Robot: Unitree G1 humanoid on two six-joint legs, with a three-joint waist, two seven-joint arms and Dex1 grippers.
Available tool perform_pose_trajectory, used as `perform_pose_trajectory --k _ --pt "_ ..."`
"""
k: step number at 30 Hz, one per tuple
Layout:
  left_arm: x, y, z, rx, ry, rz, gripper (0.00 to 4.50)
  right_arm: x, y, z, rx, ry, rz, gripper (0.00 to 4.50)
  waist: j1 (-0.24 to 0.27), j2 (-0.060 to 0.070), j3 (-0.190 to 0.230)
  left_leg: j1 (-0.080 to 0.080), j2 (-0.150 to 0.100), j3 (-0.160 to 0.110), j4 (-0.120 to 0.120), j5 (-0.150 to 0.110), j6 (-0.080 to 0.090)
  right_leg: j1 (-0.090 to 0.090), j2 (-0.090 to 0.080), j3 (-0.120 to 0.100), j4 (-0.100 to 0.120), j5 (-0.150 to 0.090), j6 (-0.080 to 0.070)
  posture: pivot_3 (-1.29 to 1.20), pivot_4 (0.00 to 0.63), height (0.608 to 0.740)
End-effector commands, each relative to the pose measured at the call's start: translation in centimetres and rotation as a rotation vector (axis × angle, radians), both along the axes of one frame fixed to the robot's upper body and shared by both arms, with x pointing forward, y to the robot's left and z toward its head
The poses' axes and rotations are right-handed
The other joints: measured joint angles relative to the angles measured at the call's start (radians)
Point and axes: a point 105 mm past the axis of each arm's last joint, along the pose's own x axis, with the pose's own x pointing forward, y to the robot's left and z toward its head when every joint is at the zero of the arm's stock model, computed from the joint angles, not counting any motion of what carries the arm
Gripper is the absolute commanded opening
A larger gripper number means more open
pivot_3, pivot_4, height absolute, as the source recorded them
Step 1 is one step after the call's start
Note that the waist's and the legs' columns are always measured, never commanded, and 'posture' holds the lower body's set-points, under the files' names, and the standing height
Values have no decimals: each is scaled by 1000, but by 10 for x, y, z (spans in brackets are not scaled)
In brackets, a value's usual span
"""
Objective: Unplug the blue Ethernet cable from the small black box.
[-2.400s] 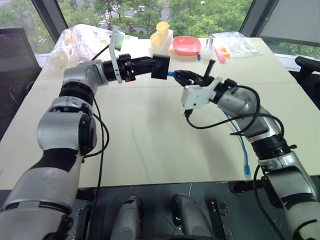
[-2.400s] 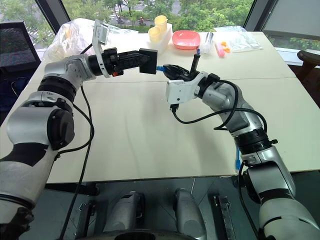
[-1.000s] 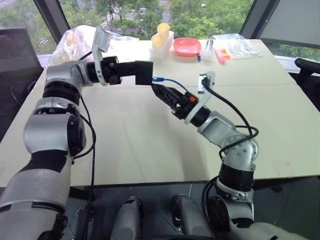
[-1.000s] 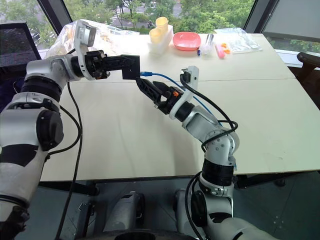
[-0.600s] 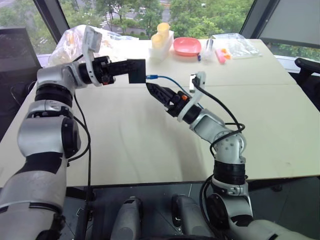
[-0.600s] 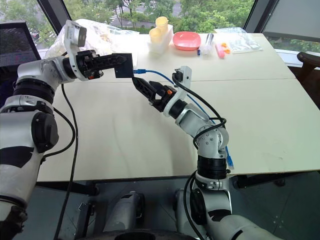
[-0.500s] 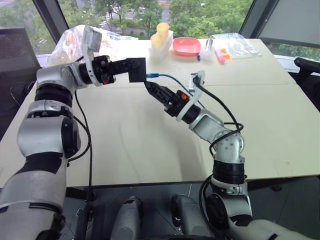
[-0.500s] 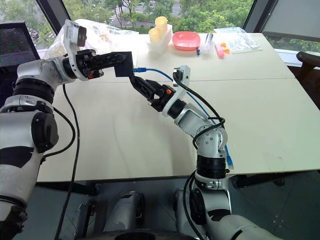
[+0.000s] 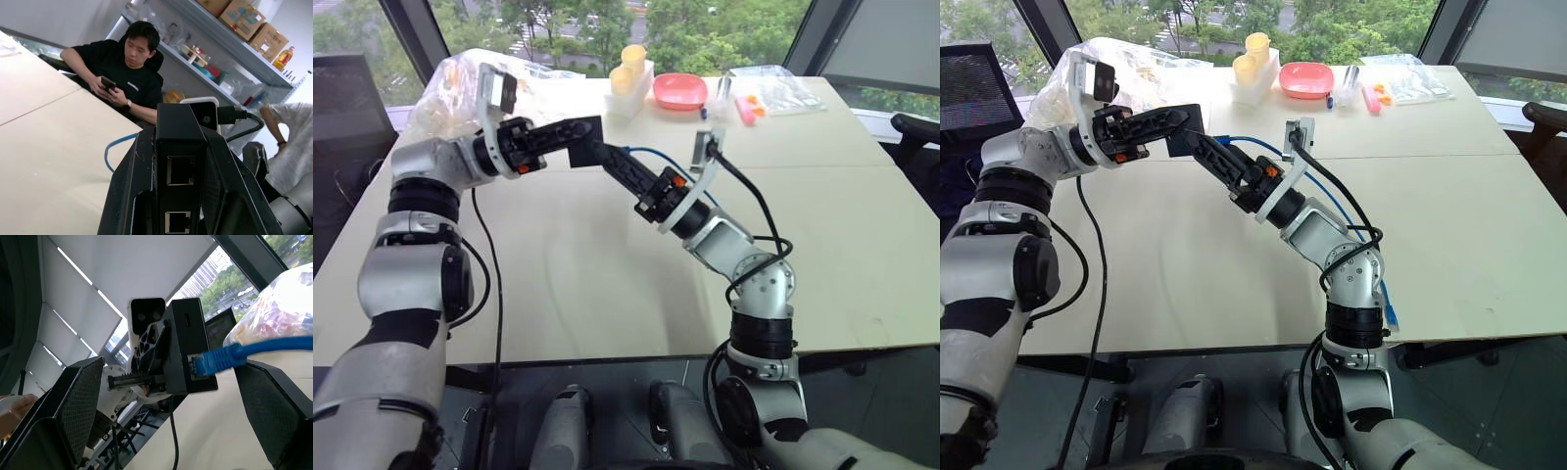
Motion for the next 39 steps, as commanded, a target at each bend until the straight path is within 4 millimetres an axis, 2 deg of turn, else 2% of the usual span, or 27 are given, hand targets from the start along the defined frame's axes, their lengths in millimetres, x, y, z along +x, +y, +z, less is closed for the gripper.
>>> perform_pose_trajectory --k 1,7,8,10,16,17,24,27,31,39 --pt "-3 -1 9 -19 -36 -19 521 -6 0 13 32 -52 11 4333 -1 0 0 0 0 0 0 0 0 0 0 0 0 0 0 0 150 740" --pt "-3 -1 8 -16 -35 -16 521 -7 2 14 46 -48 21 4333 0 0 0 0 0 0 0 0 0 0 0 0 0 0 0 0 150 740" --pt "-3 0 8 -14 -35 -15 521 -7 2 14 49 -48 22 4099 0 0 0 0 0 0 0 0 0 0 0 0 0 0 0 0 150 740" --pt "-3 0 7 -14 -34 -13 521 -7 2 14 50 -49 24 3470 0 0 0 0 0 0 0 0 0 0 0 0 0 0 0 0 150 740" --pt "-2 1 7 -14 -30 -7 521 -10 5 12 38 -48 39 485 1 0 0 0 0 0 0 0 0 0 0 0 0 0 0 0 150 740" --pt "-2 1 7 -15 -29 -7 521 -10 5 11 37 -47 42 162 0 0 0 0 0 0 0 0 0 0 0 0 0 0 0 0 150 740" --pt "-1 0 7 -18 -30 -5 521 -11 9 7 13 -48 56 162 0 0 0 0 0 0 0 0 0 0 0 0 0 0 0 0 150 740" --pt "-1 0 7 -20 -32 -4 521 -12 10 9 19 -52 63 1205 -1 0 0 0 0 0 0 0 0 0 0 0 0 0 0 0 150 740" --pt "-1 0 6 -20 -31 -4 521 -11 11 8 16 -48 67 3141 0 0 0 0 0 0 0 0 0 0 0 0 0 0 0 0 150 740" --pt "0 0 4 -19 -30 6 521 -9 9 9 44 -31 66 3141 1 0 0 0 0 0 0 0 0 0 0 0 -1 0 0 0 150 740"
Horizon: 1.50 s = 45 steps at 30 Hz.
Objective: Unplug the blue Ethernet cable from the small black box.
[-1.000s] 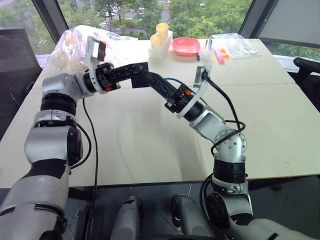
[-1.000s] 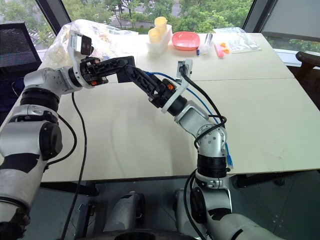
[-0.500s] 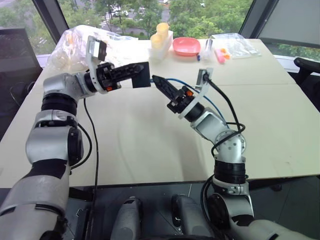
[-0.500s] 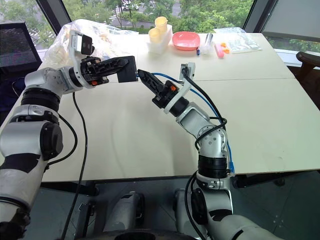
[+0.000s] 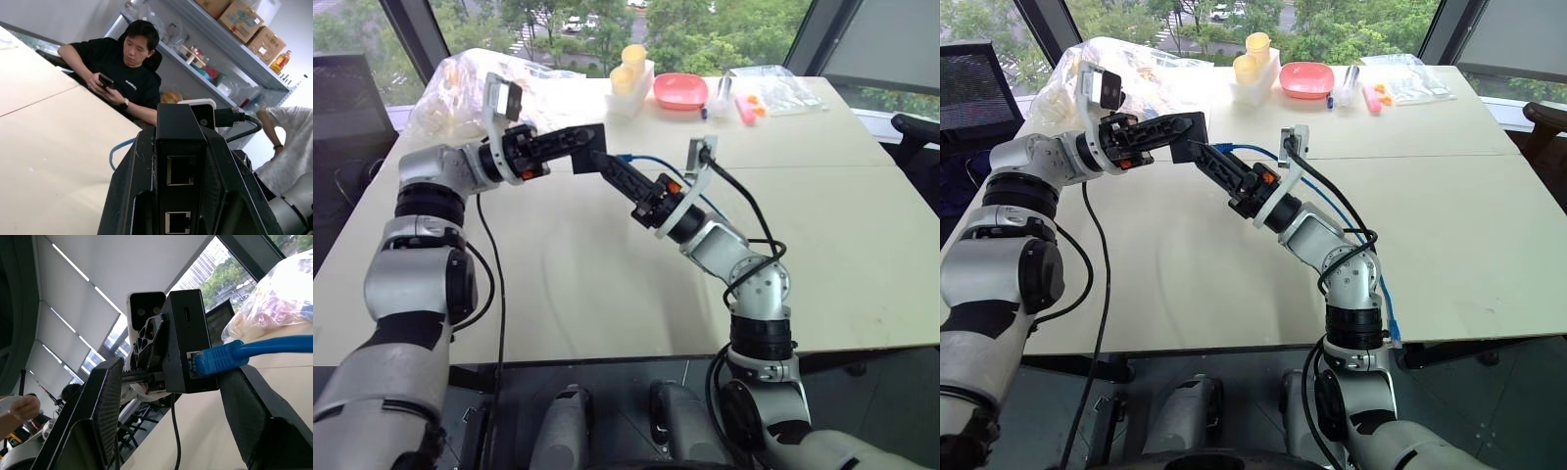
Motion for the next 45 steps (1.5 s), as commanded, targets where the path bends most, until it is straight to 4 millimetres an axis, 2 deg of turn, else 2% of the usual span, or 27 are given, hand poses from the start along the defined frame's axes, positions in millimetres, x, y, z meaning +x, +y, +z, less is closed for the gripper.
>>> perform_pose_trajectory --k 1,2,5,9,10,20,22,23,27,39,42,45 --pt "0 2 10 -10 -41 9 521 -8 2 17 60 -55 36 3141 0 0 0 0 0 0 0 0 0 0 0 0 0 0 0 0 150 740" --pt "0 2 10 -11 -40 11 521 -8 2 17 65 -52 35 3141 0 0 0 0 0 0 0 0 0 0 0 0 0 0 0 0 150 740" --pt "1 2 9 -10 -38 15 521 -8 1 17 75 -49 33 2439 0 0 0 0 0 0 0 0 0 0 0 0 0 0 0 0 150 740" --pt "0 3 8 -7 -35 14 521 -8 0 19 93 -51 34 534 0 0 0 0 0 0 0 0 0 0 0 0 0 0 0 0 150 740" --pt "0 3 8 -6 -34 14 521 -9 0 19 98 -52 36 407 -1 0 0 0 0 0 0 0 0 0 0 0 0 0 0 0 150 740" --pt "0 3 6 -3 -29 16 521 -14 3 19 104 -60 59 408 -1 0 0 0 0 0 0 0 0 0 0 0 0 0 0 0 150 740" --pt "0 3 5 -3 -28 15 521 -14 3 19 102 -59 56 1480 -1 0 0 0 0 0 0 0 0 0 0 0 0 0 0 0 150 740" --pt "1 3 5 -2 -28 15 521 -14 3 19 102 -61 57 1817 -1 0 0 0 0 0 0 0 0 0 0 0 0 0 0 0 150 740" --pt "1 3 4 -1 -25 15 521 -11 2 17 91 -53 44 3757 -1 0 0 0 0 0 0 0 0 0 0 0 0 0 0 0 150 740" --pt "1 3 4 -3 -22 20 521 -5 -5 16 129 -29 13 3757 -1 0 0 0 0 0 0 0 0 0 0 0 0 0 0 0 150 740" --pt "2 3 4 -4 -21 23 521 -5 -6 16 136 -26 12 2902 -1 0 0 0 0 0 0 0 0 0 0 0 0 0 0 0 150 740" --pt "2 4 5 -4 -20 25 521 -4 -6 17 152 -24 14 1578 -1 0 0 0 0 0 0 0 0 0 0 0 0 0 0 0 150 740"
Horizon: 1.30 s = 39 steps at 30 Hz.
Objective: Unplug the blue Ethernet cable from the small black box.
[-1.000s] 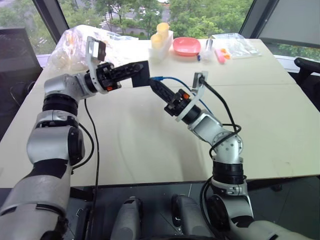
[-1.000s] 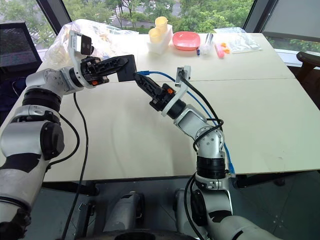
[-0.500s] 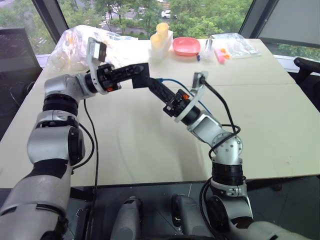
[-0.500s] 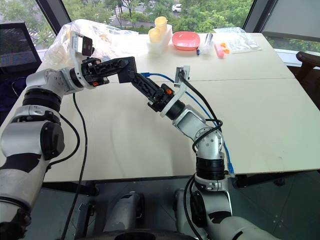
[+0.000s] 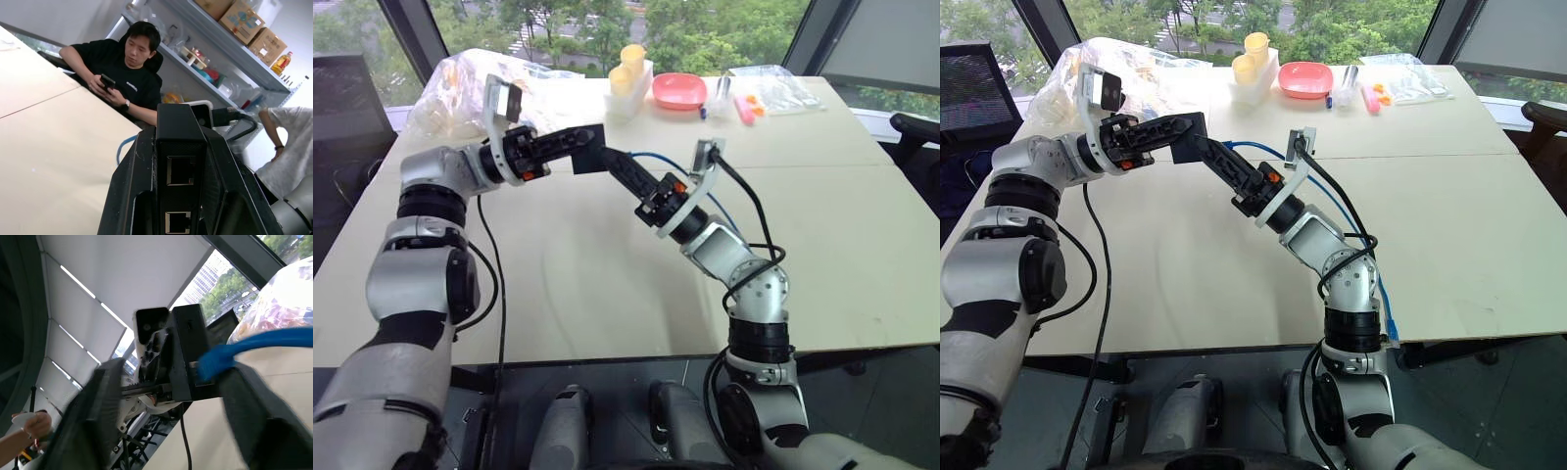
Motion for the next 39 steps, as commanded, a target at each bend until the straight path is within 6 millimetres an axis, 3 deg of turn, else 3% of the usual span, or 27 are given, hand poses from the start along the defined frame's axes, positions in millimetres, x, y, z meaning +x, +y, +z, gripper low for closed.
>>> perform_pose_trajectory --k 1,3,4,14,20,23,39 --pt "0 5 8 -3 -32 20 521 -9 1 21 79 -71 30 1159 0 0 0 0 0 0 0 0 0 0 0 0 0 0 0 0 150 740" --pt "1 5 7 -2 -32 21 521 -9 1 20 77 -70 32 187 0 0 0 0 0 0 0 0 0 0 0 0 0 0 0 0 150 740" --pt "1 5 7 -2 -31 22 521 -10 2 20 74 -69 35 83 0 0 0 0 0 0 0 0 0 0 0 0 0 0 0 0 150 740" --pt "2 6 9 -9 -33 41 521 -8 1 14 40 -62 19 83 0 0 0 0 0 0 0 0 0 0 0 0 0 0 0 0 150 740" --pt "4 26 20 -18 -63 115 521 8 -53 22 67 -65 -167 83 0 0 0 0 0 0 0 0 0 0 0 0 0 0 0 0 150 740" --pt "4 35 23 -18 -66 146 521 12 -71 21 35 -63 -224 83 1 0 0 0 0 0 0 0 0 0 0 0 0 0 0 0 150 740" --pt "9 49 17 -15 -55 236 521 34 -105 24 -116 -94 -335 83 7 0 0 1 0 0 -6 0 0 -2 0 0 -1 0 0 0 150 740"
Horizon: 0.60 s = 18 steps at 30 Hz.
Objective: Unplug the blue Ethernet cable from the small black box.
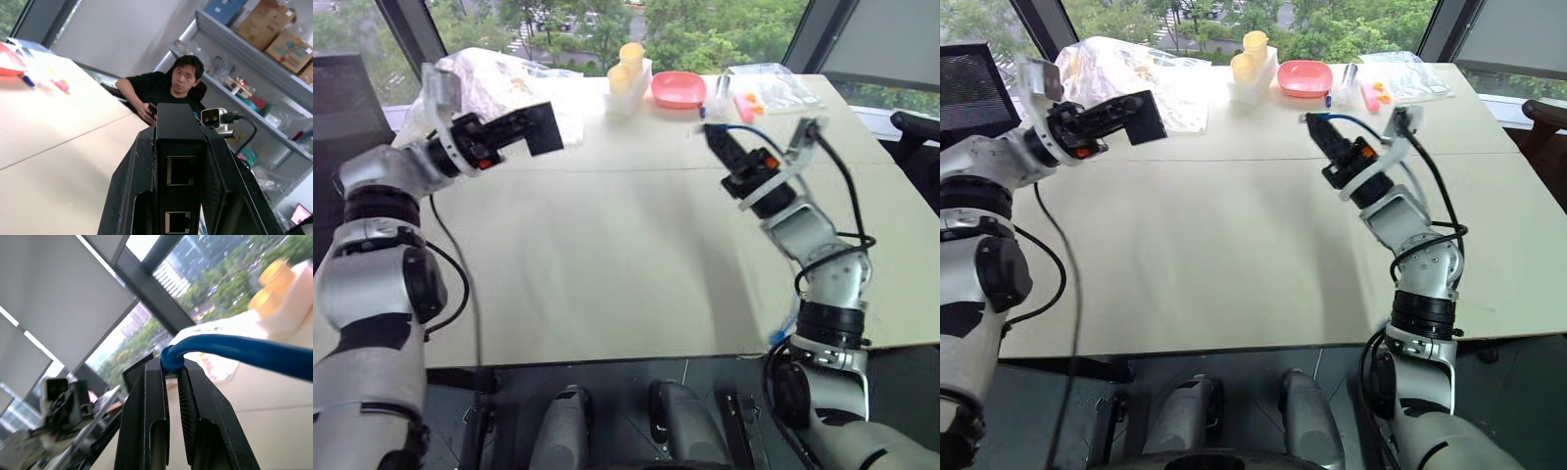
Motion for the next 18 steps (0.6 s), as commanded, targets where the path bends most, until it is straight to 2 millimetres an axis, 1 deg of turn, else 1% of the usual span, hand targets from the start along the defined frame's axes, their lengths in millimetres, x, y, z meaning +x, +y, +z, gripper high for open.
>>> perform_pose_trajectory --k 1,3,5,7,9,11,13,16,17,18 --pt "2 -4 1 64 -49 17 521 0 3 11 -45 -53 2 83 -1 0 0 -1 0 0 1 0 0 0 0 0 0 0 0 0 150 740" --pt "6 -9 -9 137 -59 36 521 4 5 10 -88 -52 -7 83 -3 0 0 -1 0 1 1 0 0 0 -1 1 -1 0 0 0 150 740" --pt "19 -21 -20 225 -95 108 521 19 8 19 -183 -63 -30 83 -3 0 0 -1 -1 2 1 0 0 0 -1 1 -2 0 0 0 150 740" --pt "28 -33 -26 262 -141 154 521 35 8 46 -291 -113 -65 83 -3 1 1 -1 -1 3 2 0 0 0 -2 2 -2 0 0 0 150 740" --pt "38 -38 -24 247 -158 241 521 45 8 76 -395 -178 -98 83 -3 1 1 -2 -1 3 3 0 0 -1 -2 2 -1 1 -1 0 150 740" --pt "45 -40 -24 252 -177 298 521 55 5 111 -433 -225 -133 83 -6 1 1 -2 -1 3 3 0 0 -3 -1 3 0 1 0 0 150 740" --pt "47 -44 -28 270 -198 317 521 60 4 135 -433 -244 -155 83 -8 1 1 -3 -1 4 -1 0 0 -6 -1 4 -1 1 0 0 150 740" --pt "51 -47 -34 316 -249 372 521 66 7 151 -456 -287 -174 83 -6 1 1 -3 0 4 -4 -1 2 -7 0 4 -1 0 0 0 150 740" --pt "52 -48 -35 320 -261 383 521 68 8 152 -466 -299 -183 83 -5 1 1 -3 0 4 -4 -2 3 -7 0 4 -1 0 0 0 150 740" --pt "52 -49 -36 323 -271 391 521 72 9 150 -482 -296 -193 83 -5 1 1 -3 0 5 -4 -2 3 -7 0 4 -2 0 1 0 150 740"
